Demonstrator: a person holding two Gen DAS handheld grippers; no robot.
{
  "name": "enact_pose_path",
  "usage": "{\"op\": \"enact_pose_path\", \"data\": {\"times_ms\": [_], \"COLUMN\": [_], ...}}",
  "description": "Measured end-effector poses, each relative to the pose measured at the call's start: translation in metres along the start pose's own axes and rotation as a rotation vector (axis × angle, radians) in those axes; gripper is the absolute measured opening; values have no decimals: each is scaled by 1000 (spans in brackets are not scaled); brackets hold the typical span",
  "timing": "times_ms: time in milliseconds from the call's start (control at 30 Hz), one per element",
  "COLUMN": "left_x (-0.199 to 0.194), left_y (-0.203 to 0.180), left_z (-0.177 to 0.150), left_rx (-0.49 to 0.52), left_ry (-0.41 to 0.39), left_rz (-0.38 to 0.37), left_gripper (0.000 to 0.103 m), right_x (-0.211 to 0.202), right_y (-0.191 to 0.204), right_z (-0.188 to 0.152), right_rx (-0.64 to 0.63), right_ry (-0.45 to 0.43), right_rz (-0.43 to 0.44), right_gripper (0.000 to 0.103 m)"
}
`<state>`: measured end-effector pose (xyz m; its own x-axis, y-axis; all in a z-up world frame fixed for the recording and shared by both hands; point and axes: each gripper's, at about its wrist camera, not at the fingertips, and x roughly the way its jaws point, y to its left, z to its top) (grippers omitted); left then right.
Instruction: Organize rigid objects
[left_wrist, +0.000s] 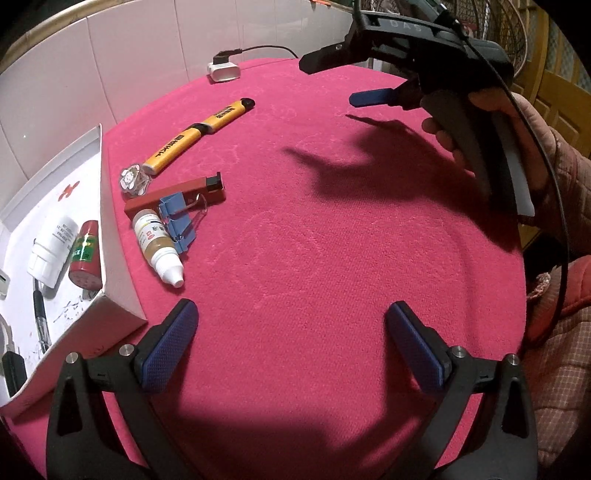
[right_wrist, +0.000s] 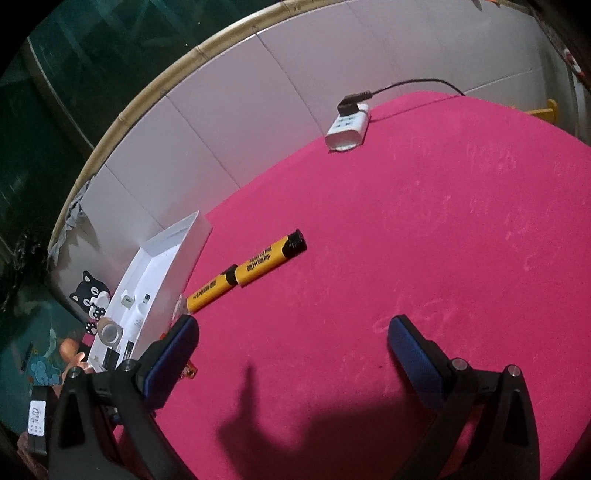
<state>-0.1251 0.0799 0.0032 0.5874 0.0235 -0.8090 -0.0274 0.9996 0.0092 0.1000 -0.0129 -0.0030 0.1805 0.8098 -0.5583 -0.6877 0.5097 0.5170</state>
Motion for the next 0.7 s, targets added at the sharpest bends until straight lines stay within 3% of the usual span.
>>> {"op": "enact_pose_path", "data": {"times_ms": [700], "left_x": [0], "left_y": [0], "left_z": [0], "left_rx": [0], "left_ry": [0], "left_rz": [1], "left_gripper": [103], "right_x": [5], "right_y": [0], "right_z": [-4], "right_rx": [32], "right_ry": [35], "right_rz": [-21], "right_gripper": [103]}}
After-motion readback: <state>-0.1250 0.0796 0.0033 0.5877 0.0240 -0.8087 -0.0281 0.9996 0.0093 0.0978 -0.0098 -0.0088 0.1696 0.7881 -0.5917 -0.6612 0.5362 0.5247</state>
